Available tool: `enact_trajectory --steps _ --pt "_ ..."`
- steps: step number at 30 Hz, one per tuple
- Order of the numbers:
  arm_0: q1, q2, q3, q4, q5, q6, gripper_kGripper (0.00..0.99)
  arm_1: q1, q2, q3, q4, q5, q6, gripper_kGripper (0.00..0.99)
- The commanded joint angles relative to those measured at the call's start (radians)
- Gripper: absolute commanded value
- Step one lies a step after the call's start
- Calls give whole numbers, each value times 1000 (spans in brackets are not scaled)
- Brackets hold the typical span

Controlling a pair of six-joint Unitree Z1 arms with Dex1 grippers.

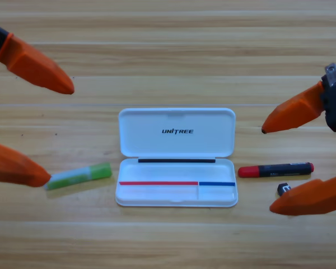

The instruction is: Clean up eraser and pencils

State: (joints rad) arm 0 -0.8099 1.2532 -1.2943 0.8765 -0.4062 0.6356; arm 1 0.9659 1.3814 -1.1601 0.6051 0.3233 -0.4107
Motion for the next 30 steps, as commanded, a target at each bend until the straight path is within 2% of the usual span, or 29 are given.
enact_trajectory --steps 1,10,12,16,19,22,25,27,28,30 --pt "-20 35 6 9 14 -8 963 20 36 22 -10 -18 15 963" --pt "-20 49 13 9 29 -7 989 20 -4 42 -1 -50 36 965" --pt "-20 51 13 9 44 -7 989 20 -10 36 18 -86 55 973" --pt "-20 69 -25 45 130 -7 989 4 -12 5 74 -214 122 974" --pt "-18 140 -134 157 210 -1 988 -26 -4 2 114 -280 188 974" --pt "-18 218 -241 274 305 42 988 -29 8 45 84 -452 270 973" --pt "-15 255 -247 285 451 69 986 -33 94 16 125 -587 360 968" --pt "9 293 -241 285 506 88 983 -39 189 -3 144 -658 408 969" --pt "25 315 -240 285 530 93 982 -46 228 -4 144 -675 435 969" --pt "49 351 -230 283 560 101 979 -61 286 -3 140 -648 469 971"
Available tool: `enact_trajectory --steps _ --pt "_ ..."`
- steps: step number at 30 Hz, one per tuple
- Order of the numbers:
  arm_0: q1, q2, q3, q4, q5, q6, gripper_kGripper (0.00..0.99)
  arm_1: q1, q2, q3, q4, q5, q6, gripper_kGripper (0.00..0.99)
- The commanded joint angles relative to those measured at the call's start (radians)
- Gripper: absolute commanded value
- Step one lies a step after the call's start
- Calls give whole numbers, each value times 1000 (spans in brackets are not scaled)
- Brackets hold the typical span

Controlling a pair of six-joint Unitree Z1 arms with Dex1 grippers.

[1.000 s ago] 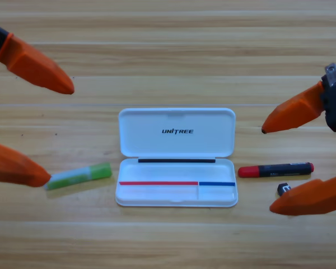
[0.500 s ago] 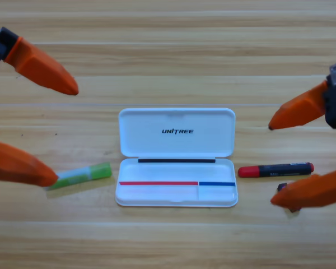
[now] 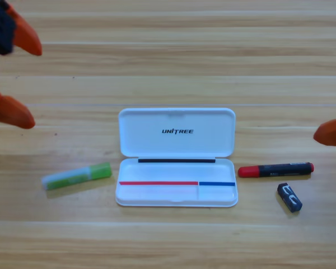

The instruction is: Clean up eraser and pencils

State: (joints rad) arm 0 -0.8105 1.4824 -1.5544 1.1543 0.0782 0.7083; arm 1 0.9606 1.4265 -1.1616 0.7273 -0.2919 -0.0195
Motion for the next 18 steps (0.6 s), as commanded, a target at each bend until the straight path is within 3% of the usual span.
enact_trajectory --steps 1,6,18 --pt "67 136 33 4 77 33 979 -72 272 -7 18 -10 96 971" --pt "103 197 45 -5 75 31 974 -100 403 8 -6 126 150 969" --pt "126 352 94 -30 14 -7 977 -137 519 8 -43 129 297 950"
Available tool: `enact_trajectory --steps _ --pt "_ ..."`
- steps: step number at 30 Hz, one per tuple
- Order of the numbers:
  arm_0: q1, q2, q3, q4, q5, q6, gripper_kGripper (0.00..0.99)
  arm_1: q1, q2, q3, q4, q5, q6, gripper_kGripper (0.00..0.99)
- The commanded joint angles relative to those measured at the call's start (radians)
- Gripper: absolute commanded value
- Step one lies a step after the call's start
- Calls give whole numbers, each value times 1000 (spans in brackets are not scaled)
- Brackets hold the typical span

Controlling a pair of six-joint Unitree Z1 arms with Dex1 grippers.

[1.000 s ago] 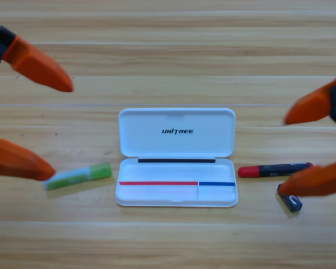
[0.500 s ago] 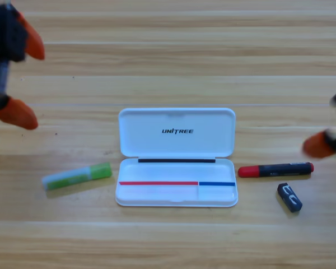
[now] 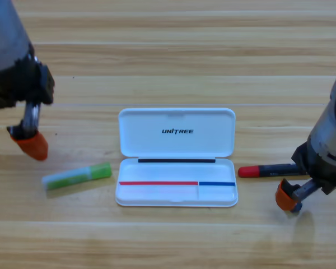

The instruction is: Clean up eraser and pencils

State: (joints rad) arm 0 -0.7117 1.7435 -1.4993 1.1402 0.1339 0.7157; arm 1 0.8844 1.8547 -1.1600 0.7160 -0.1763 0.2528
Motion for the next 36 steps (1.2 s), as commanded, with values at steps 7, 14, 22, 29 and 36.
enact_trajectory --steps 7,14,22,29,36 --pt "71 148 65 -80 -57 -33 979 -87 138 3 -67 46 33 850" --pt "120 217 80 -145 -62 -74 980 -91 172 -3 -81 84 49 836" --pt "130 277 114 -200 -57 -101 989 -97 196 -4 -106 120 60 808" --pt "129 291 128 -221 -59 -114 989 -108 222 0 -112 144 48 124" --pt "127 300 149 -252 -57 -119 989 -128 195 5 -47 132 10 0"
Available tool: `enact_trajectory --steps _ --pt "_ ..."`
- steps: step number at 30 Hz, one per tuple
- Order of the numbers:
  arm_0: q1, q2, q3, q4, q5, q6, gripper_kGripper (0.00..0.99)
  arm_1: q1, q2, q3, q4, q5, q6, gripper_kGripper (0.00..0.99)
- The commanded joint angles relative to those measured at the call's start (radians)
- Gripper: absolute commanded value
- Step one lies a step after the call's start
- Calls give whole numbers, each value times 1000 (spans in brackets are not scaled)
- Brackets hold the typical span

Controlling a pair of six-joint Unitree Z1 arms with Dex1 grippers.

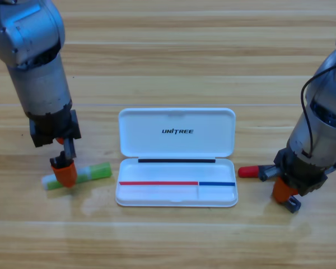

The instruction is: Clean up eraser and pencils

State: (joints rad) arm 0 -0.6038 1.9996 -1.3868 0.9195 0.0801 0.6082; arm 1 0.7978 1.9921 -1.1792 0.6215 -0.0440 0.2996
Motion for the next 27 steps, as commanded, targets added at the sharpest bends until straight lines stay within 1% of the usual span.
enact_trajectory --steps 1,3,4,5,8,12,14,17,22,27 --pt "19 44 45 -39 -3 -12 989 -43 43 13 75 0 -66 0" --pt "19 44 57 -51 -3 -13 989 -42 11 -27 130 3 -149 0" --pt "19 44 60 -54 -3 -12 989 -40 -3 -51 158 7 -232 0" --pt "19 44 63 -57 -3 -13 989 -34 -13 -85 185 13 -327 0" --pt "19 41 68 -60 -5 -13 990 -3 -21 -194 313 53 -689 0" --pt "19 44 68 -65 -5 -13 990 38 -10 -250 319 56 -875 0" --pt "21 44 74 -71 -3 -12 990 67 17 -303 339 62 -968 0" --pt "19 44 84 -87 -3 -8 990 89 80 -387 346 62 -1036 0" --pt "21 39 107 -126 -2 -8 990 103 186 -520 357 64 -1056 0" --pt "21 45 141 -174 -2 8 990 104 251 -576 365 72 -1065 0"
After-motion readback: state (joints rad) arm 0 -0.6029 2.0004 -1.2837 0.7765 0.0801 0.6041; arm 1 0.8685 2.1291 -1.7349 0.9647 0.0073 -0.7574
